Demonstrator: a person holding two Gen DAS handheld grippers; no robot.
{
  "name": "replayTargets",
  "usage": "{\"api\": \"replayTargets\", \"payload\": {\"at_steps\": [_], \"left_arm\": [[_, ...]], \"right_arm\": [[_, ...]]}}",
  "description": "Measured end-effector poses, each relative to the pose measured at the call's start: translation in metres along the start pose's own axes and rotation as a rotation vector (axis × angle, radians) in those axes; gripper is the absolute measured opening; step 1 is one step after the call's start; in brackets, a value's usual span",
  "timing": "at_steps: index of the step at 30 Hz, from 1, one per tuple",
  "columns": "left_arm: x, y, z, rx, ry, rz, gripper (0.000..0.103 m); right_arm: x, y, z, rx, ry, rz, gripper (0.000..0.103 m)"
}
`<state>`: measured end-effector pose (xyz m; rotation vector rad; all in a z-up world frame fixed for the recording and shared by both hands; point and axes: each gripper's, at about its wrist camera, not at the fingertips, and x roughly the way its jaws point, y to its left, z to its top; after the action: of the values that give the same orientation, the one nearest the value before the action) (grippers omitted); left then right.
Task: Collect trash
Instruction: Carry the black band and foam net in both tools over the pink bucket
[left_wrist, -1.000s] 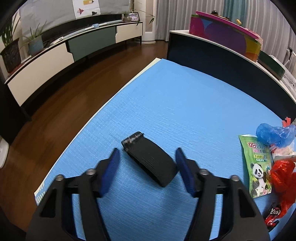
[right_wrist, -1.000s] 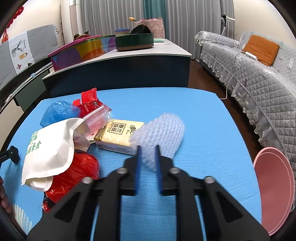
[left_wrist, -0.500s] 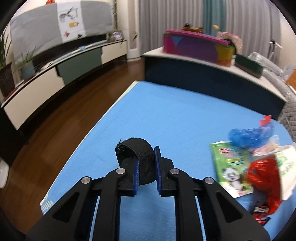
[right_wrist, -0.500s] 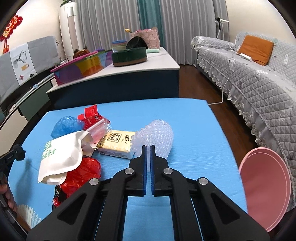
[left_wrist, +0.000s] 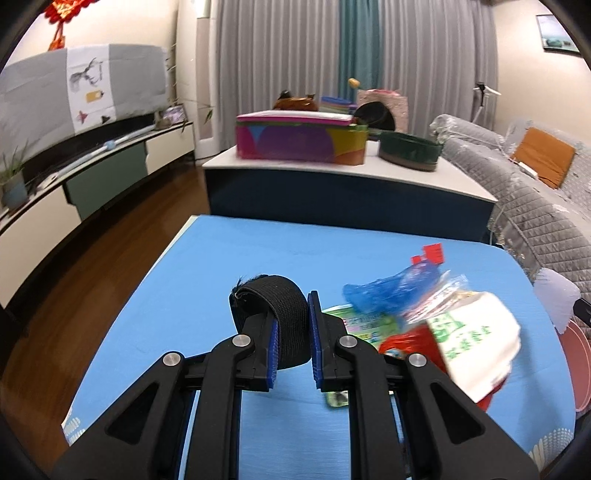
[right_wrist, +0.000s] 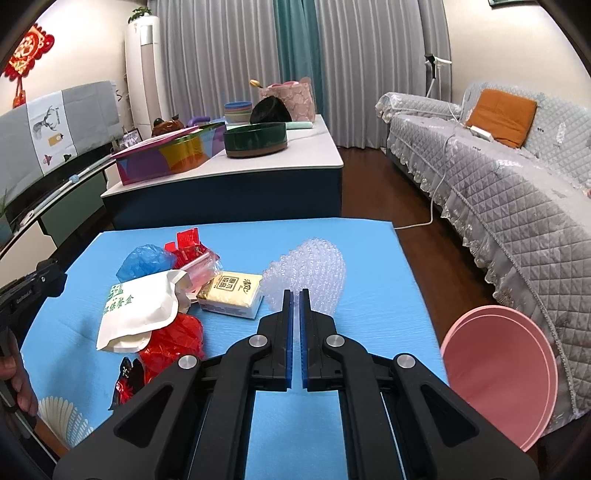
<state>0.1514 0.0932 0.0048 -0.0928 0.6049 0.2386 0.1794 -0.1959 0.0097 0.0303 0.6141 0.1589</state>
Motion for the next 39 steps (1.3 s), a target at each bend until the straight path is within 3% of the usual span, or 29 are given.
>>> {"api": "replayTargets", "payload": {"at_steps": [15,39], "left_arm": [[-0.016,-0.043,0.008,0.049,-0.045,-0.098,0.014],[-0.042,-0.15,0.005,0.205,-0.112,-0.309,0.014]], "right_arm": [[-0.022,-0.019,0.001,0.007,-0.033,-0.03,0.003],[-0.055,-0.082,-0.003,0.067,-0.068,-0.121,0.003]]}}
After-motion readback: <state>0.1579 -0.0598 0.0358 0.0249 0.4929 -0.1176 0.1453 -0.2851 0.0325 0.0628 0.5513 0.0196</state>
